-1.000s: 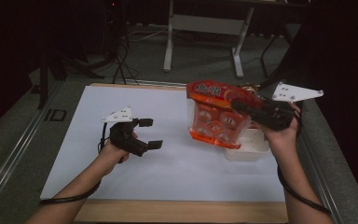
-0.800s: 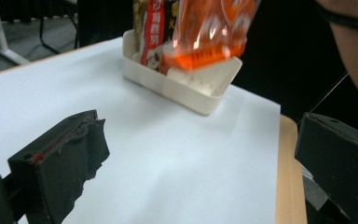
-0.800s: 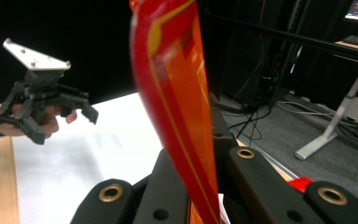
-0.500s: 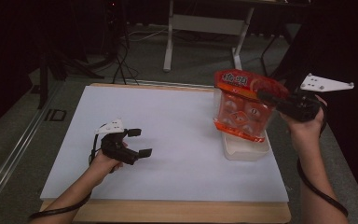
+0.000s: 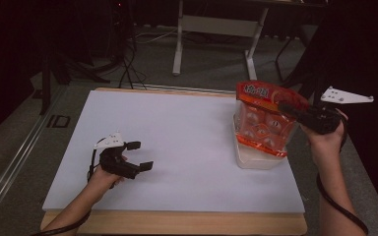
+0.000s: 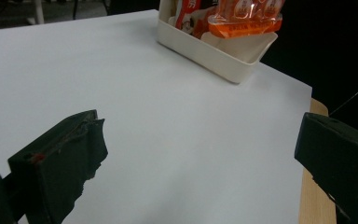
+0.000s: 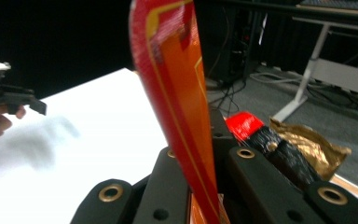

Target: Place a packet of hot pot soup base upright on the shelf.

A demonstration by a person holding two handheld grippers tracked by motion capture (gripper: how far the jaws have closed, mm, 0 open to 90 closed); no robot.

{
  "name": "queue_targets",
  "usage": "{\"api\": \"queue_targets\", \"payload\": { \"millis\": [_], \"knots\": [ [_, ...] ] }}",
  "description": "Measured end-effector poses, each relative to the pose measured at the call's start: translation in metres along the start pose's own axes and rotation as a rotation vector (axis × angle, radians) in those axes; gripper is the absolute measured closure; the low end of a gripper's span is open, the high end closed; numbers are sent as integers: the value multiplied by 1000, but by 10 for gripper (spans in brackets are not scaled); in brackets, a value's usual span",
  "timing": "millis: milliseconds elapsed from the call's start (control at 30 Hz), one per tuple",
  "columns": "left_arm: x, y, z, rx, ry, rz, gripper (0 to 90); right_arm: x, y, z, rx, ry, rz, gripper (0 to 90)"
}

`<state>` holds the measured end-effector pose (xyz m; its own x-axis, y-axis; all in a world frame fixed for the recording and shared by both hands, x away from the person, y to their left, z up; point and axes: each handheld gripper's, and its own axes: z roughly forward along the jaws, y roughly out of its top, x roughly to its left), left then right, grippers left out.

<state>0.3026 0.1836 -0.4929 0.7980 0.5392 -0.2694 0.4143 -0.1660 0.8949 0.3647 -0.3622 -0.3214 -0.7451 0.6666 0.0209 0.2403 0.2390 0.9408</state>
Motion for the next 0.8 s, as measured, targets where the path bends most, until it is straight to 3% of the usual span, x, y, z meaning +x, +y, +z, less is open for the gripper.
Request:
{"api": "queue_targets", "payload": {
  "millis": [367,800],
  "knots": [
    [1,-8,3,16,13,5,8,-8,-21,14,31,-3,53,900],
    [5,-12,3,20,19,-8,8,-8,-26,2,10,19,75,900]
  ]
}}
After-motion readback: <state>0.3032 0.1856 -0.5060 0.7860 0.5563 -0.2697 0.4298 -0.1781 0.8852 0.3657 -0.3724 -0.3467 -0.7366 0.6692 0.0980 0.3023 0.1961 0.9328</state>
